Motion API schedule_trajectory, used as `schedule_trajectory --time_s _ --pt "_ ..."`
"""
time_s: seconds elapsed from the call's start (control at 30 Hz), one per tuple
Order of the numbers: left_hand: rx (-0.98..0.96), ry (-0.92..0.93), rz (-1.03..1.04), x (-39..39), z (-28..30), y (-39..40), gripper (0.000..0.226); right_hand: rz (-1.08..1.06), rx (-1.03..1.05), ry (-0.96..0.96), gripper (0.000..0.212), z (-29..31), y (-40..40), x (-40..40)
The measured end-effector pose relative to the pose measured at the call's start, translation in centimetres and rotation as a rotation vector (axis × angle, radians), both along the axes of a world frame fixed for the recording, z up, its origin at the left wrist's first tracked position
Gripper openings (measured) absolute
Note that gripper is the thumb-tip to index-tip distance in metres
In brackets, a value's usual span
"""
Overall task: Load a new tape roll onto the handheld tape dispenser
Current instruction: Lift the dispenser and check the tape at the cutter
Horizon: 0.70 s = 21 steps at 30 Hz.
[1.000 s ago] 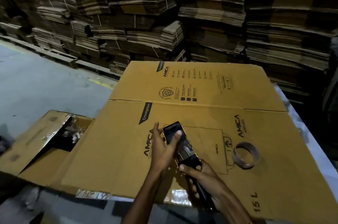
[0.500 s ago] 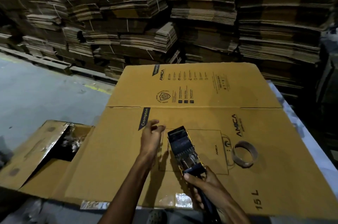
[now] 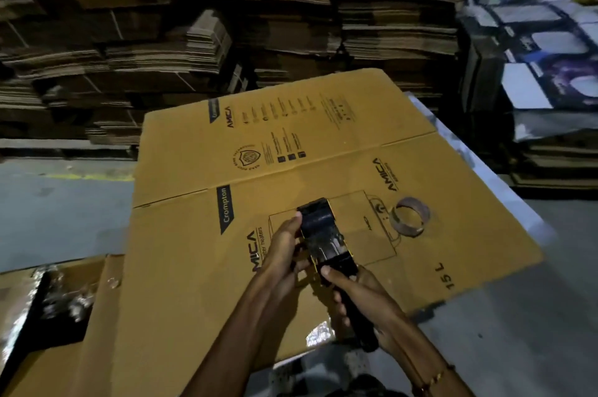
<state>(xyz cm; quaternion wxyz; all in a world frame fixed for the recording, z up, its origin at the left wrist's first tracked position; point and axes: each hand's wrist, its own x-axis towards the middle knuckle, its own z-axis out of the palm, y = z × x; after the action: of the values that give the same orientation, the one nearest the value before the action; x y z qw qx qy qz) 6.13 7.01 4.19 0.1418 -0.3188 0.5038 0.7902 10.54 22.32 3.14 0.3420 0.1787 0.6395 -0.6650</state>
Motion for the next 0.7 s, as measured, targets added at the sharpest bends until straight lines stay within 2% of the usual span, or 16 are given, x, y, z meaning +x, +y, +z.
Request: schedule_trajectory --time_s 0.07,0.17,0.27,0.4,0.47,0.57,0.63,0.7 --pt "0.065 -0.007 0.017 -0.3 0.0 -0.3 0.032 -0.047 0.018 0.044 0.046 0.4 -0.5 0.3" --pt "0.125 -0.016 0.045 -0.6 -0.8 -0.6 0.035 -0.154 -0.060 0.061 0.038 1.1 -0.9 1.1" --pt "0.204 -0.004 0.047 -0.6 -1.1 -0.7 0.040 -0.267 -0.251 -0.053 0.042 1.2 -1.5 2.1" --pt "0.254 0.021 0.010 -0.3 -1.2 -0.8 0.022 -0.371 -0.432 -0.236 0.056 0.4 -2.1 3.2" --pt "0.276 0.028 -0.043 -0.1 -1.6 -1.0 0.022 -0.358 -0.490 -0.279 0.067 -0.1 -2.4 3.8" --pt "0.314 0.010 -0.139 -0.4 -1.8 -1.2 0.026 -0.342 -0.651 -0.272 0.058 -0.4 -2.6 4.2" --pt "0.337 0.000 -0.193 -0.9 -1.3 -1.6 0.022 -0.352 -0.755 -0.257 0.059 -0.6 -2.2 4.2" --pt "0.280 -0.014 -0.266 -1.7 -0.6 -2.0 0.021 -0.358 -0.792 -0.245 0.060 -0.7 -1.4 4.1"
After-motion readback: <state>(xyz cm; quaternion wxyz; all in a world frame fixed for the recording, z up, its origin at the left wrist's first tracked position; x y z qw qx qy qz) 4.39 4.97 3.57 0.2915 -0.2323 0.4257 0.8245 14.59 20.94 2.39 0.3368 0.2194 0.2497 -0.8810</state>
